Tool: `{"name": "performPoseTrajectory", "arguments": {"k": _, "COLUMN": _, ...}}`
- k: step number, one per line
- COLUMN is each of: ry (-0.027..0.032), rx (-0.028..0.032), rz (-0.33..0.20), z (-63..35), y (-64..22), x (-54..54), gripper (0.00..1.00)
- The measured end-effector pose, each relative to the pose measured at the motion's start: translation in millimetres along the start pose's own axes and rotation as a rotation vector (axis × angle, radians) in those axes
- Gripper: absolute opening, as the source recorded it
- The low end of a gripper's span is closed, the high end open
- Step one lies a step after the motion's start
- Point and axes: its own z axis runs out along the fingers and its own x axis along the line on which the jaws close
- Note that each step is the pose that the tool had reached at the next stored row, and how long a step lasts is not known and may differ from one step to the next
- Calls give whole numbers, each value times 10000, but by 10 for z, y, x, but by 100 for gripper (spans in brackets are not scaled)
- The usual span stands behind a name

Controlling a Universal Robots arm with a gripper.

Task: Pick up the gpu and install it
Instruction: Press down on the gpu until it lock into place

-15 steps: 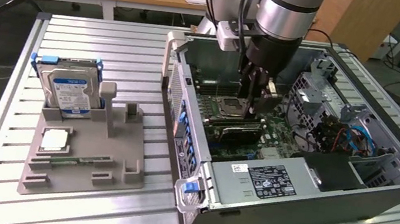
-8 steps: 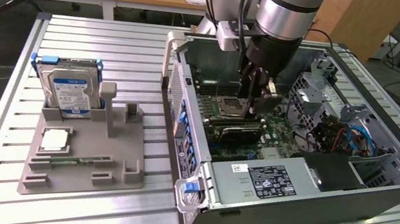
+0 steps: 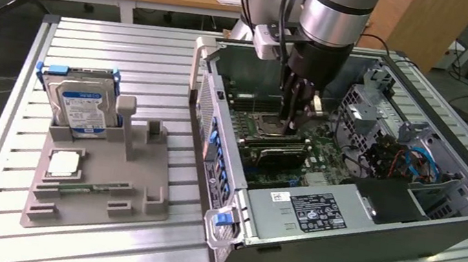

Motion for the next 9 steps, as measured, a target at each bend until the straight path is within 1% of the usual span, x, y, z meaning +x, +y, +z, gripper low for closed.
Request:
{"name": "performPoseTrajectory", "arguments": {"k": 1, "ry": 0, "rx": 0, "rz": 0, "z": 0, "y": 0, "x": 0, "gripper": 38}}
{"name": "performPoseTrajectory", "arguments": {"k": 2, "ry": 0, "rx": 1, "rz": 0, "z": 0, "y": 0, "x": 0, "gripper": 38}}
{"name": "performPoseTrajectory", "arguments": {"k": 5, "ry": 1, "rx": 0, "rz": 0, "z": 0, "y": 0, "x": 0, "gripper": 20}}
{"name": "performPoseTrajectory", "arguments": {"k": 6, "ry": 0, "rx": 0, "rz": 0, "z": 0, "y": 0, "x": 0, "gripper": 20}}
{"name": "performPoseTrajectory", "arguments": {"k": 8, "ry": 0, "rx": 0, "rz": 0, "z": 0, "y": 0, "x": 0, "gripper": 11}}
{"name": "performPoseTrajectory", "arguments": {"k": 9, "ry": 0, "rx": 0, "rz": 0, "z": 0, "y": 0, "x": 0, "gripper": 11}}
